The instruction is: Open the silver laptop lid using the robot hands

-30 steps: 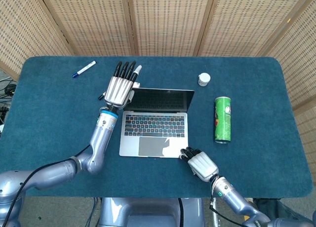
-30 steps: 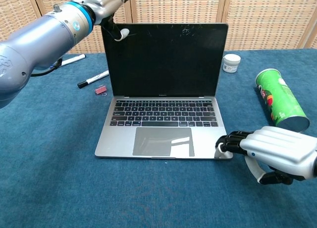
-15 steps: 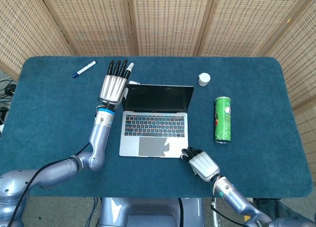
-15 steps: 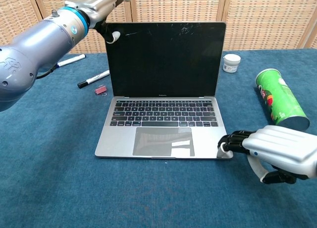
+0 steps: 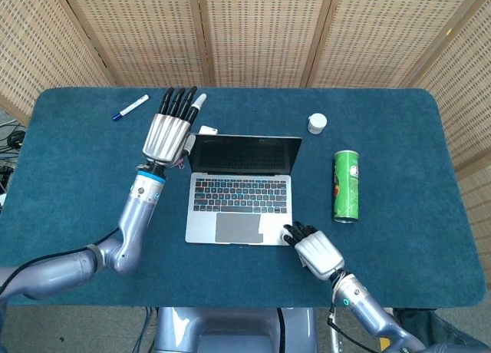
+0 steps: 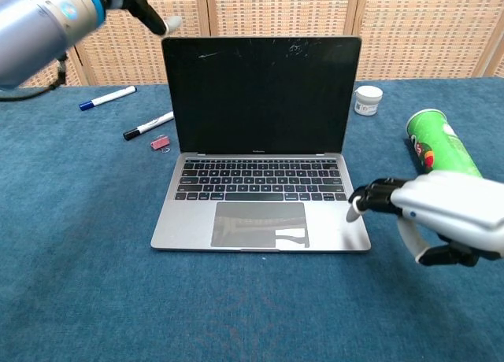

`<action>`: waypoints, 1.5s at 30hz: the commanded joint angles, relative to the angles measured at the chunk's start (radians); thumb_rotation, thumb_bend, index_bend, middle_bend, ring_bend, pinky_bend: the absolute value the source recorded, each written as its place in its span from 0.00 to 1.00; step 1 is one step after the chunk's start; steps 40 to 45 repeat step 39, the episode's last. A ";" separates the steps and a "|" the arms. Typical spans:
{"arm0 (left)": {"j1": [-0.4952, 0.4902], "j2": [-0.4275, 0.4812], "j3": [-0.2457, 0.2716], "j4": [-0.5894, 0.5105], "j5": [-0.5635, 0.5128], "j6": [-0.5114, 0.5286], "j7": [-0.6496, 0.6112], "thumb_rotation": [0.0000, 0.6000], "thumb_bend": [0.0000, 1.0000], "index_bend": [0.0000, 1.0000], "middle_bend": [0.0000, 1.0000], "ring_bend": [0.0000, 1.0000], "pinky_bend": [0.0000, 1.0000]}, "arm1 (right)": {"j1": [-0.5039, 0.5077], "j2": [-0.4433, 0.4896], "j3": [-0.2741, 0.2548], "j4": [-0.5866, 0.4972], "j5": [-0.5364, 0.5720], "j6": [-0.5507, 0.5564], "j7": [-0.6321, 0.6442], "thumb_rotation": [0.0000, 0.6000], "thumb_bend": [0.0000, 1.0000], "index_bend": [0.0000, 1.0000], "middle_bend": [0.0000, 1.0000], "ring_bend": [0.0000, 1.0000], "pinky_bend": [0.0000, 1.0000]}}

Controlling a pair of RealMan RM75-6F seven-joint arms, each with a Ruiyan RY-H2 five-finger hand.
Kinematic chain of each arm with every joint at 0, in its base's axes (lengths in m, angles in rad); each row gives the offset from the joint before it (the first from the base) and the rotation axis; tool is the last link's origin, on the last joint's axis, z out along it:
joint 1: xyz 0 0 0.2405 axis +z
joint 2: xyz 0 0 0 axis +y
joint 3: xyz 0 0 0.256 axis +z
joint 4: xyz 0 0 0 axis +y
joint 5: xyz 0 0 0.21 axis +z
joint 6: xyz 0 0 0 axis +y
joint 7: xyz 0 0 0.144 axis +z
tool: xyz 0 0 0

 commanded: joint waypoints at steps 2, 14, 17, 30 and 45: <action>0.067 0.161 0.029 -0.177 0.085 0.057 -0.014 1.00 0.43 0.00 0.00 0.00 0.00 | -0.015 0.061 0.024 -0.049 -0.017 0.051 0.045 1.00 1.00 0.19 0.15 0.10 0.27; 0.311 0.441 0.079 -0.447 0.094 0.211 -0.154 1.00 0.42 0.00 0.00 0.00 0.00 | -0.125 0.195 0.094 0.134 -0.061 0.297 0.347 1.00 1.00 0.19 0.15 0.10 0.27; 0.421 0.467 0.140 -0.448 0.134 0.269 -0.304 1.00 0.42 0.00 0.00 0.00 0.00 | -0.172 0.183 0.101 0.266 -0.087 0.397 0.465 1.00 0.97 0.19 0.15 0.10 0.27; 0.701 0.367 0.350 -0.277 0.254 0.394 -0.612 1.00 0.39 0.00 0.00 0.00 0.00 | -0.331 0.205 0.055 0.209 -0.165 0.630 0.565 1.00 0.00 0.02 0.00 0.00 0.00; 0.753 0.337 0.396 -0.247 0.358 0.449 -0.585 1.00 0.31 0.00 0.00 0.00 0.00 | -0.375 0.220 0.041 0.111 -0.184 0.661 0.475 1.00 0.00 0.01 0.00 0.00 0.00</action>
